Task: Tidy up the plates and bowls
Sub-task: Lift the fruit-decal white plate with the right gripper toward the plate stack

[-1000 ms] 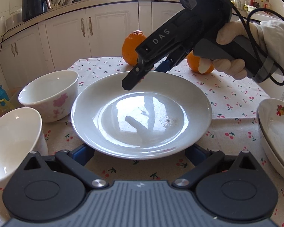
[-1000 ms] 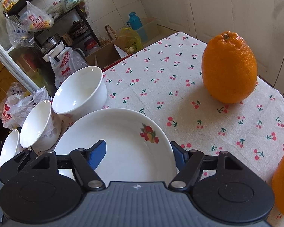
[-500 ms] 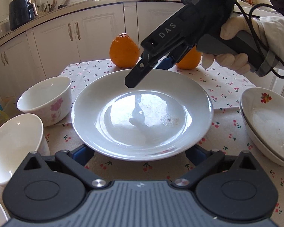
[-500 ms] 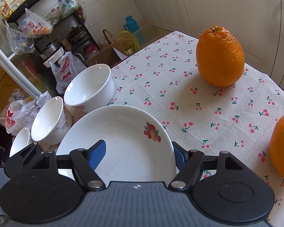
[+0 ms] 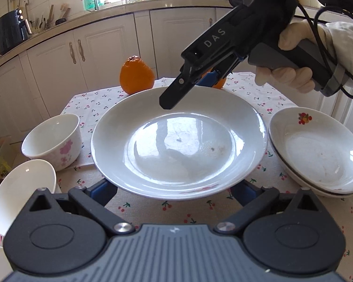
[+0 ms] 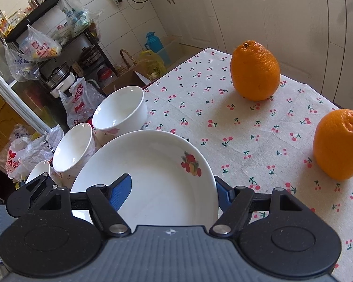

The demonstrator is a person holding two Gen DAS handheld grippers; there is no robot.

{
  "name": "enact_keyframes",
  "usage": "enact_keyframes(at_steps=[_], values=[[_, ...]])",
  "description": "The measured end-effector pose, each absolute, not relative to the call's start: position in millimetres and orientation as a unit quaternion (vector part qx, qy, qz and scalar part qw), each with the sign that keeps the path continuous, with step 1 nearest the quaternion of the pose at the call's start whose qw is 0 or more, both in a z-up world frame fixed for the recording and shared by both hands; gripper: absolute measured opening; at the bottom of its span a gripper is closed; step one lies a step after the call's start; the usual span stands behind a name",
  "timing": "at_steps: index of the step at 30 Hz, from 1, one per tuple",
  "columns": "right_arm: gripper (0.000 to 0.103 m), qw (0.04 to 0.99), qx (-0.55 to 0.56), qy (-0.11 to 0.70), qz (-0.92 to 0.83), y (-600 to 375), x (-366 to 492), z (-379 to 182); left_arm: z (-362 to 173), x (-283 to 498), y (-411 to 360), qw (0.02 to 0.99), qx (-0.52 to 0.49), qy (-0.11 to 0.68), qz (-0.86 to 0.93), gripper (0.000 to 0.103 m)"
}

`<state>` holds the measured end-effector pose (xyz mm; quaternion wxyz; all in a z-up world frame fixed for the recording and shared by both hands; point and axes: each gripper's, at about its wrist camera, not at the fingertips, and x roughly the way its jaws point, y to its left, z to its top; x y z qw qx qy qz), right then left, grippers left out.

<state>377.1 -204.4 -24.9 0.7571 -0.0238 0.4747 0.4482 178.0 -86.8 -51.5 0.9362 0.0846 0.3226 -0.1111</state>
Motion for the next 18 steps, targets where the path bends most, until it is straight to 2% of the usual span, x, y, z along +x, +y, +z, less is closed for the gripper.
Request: enact_keyframes(at_steps=[18], values=[[0.079,0.794,0.001,0.457,0.401,-263,327,-4,-34,155,-113,0.932,0.114,0.299,-0.168,0.101]])
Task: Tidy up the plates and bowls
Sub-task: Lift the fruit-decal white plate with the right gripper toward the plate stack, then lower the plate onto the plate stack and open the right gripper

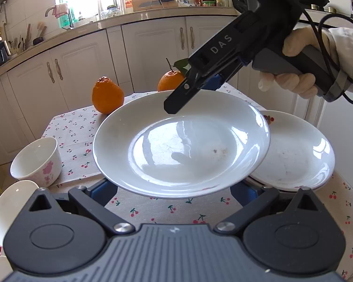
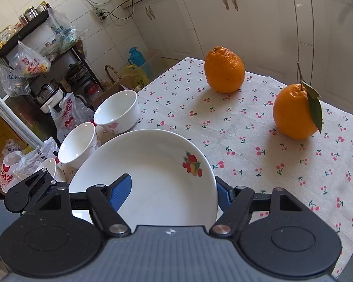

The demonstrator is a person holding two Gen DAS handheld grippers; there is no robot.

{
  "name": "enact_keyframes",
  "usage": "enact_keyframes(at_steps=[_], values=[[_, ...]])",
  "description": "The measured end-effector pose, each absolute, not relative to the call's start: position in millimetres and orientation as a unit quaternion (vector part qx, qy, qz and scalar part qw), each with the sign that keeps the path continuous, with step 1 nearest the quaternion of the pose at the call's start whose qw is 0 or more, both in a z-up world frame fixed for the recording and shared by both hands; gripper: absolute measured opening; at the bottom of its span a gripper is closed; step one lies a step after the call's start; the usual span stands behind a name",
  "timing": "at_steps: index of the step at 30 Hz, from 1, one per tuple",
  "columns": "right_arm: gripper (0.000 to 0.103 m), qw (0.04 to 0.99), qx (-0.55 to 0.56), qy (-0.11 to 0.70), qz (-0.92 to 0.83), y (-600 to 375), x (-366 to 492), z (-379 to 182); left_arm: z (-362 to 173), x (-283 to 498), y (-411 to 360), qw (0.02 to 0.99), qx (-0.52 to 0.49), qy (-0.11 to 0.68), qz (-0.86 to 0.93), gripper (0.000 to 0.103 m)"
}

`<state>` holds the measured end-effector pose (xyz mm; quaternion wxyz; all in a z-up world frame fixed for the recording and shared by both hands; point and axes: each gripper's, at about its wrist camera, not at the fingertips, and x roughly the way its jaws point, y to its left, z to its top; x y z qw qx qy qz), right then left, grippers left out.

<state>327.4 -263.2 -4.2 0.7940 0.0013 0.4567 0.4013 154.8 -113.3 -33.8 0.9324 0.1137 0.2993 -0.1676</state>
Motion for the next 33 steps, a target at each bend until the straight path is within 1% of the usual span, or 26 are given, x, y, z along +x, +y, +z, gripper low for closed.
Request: enact_keyframes(at_steps=[17,33], values=[[0.079,0.816,0.024,0.446,0.366,-309,293,0,-33,145,-138,0.922,0.139,0.293,-0.211,0.101],[0.079,0.834,0.053,0.452,0.312,-361,258,-11,-43,139,-170,0.9,0.166,0.293,-0.276,0.101]])
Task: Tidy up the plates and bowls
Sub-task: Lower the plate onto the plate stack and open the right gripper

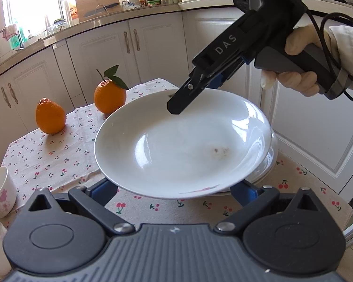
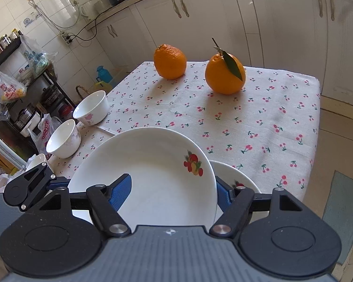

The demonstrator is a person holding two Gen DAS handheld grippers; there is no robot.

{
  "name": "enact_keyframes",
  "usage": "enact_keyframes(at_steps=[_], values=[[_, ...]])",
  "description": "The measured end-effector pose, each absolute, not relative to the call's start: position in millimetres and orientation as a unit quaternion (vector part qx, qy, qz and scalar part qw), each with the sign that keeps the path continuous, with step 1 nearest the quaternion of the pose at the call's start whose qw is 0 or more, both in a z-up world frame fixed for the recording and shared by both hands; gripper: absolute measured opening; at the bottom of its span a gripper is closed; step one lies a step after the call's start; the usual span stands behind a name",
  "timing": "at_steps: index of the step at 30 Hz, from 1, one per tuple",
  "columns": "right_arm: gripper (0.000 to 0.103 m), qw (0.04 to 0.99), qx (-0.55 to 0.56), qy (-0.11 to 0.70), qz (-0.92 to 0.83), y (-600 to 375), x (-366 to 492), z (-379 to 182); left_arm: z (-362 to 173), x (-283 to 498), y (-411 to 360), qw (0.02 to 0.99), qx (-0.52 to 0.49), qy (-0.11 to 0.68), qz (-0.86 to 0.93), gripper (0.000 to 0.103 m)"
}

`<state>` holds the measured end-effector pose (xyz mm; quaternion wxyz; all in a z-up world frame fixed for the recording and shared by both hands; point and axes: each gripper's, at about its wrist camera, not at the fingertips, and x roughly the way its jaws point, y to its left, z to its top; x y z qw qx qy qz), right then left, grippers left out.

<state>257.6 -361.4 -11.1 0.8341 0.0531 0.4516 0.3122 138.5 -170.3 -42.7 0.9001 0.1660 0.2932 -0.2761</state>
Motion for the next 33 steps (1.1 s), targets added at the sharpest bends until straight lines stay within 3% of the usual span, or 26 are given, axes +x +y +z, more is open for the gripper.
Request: enact_keyframes(at_steps=[33], values=[[0.079,0.841,0.087,0.472,0.248,-408,227,-39,-59,147,-193,0.87,0.158,0.321,-0.339,0.101]])
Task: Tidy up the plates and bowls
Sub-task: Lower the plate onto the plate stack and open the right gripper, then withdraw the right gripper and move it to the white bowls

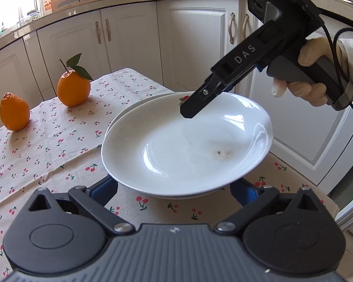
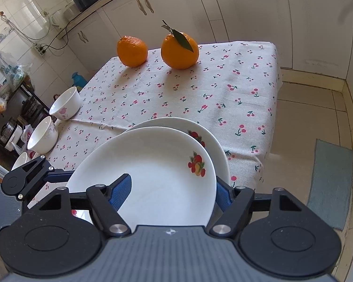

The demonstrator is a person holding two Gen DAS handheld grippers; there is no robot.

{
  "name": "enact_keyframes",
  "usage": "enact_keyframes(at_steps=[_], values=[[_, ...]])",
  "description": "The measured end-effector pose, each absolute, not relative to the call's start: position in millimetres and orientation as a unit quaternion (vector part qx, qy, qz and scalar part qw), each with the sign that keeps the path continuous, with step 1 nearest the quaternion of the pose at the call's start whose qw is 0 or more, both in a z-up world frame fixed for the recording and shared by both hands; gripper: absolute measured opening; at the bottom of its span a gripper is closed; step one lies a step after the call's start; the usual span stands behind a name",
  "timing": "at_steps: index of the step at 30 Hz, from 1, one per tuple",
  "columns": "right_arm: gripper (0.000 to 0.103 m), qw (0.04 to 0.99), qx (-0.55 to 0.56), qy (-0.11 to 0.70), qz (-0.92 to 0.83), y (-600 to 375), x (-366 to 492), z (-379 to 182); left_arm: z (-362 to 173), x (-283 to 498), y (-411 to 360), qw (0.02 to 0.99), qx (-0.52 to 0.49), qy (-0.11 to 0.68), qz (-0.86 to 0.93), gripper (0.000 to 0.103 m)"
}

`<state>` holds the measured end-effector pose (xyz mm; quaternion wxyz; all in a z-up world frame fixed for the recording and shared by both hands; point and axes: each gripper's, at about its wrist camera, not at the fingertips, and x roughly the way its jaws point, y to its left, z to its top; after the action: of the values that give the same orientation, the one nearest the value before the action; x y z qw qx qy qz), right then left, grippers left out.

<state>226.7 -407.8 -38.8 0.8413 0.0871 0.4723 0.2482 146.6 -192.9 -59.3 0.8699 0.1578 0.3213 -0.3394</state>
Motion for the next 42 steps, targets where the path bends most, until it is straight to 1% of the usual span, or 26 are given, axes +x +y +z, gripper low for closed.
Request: enact_keyframes(at_steps=[24,30,34,38,42], values=[[0.08,0.85,0.078,0.473,0.217,-411,206,-25,-64,151,-186,0.866,0.138,0.312,-0.366,0.102],[0.082,0.851,0.069,0.478,0.207,-406,200,-24,-62,148,-184,0.867,0.141,0.307,-0.366,0.102],[0.087,0.851,0.057,0.486,0.191,-402,199,-24,-61,145,-182,0.869,0.142,0.303,-0.365,0.102],[0.089,0.851,0.031,0.494,0.176,-394,195,-25,-59,143,-179,0.868,0.143,0.302,-0.366,0.102],[0.094,0.86,0.009,0.481,0.17,-386,186,-18,-58,139,-174,0.869,0.146,0.296,-0.369,0.102]])
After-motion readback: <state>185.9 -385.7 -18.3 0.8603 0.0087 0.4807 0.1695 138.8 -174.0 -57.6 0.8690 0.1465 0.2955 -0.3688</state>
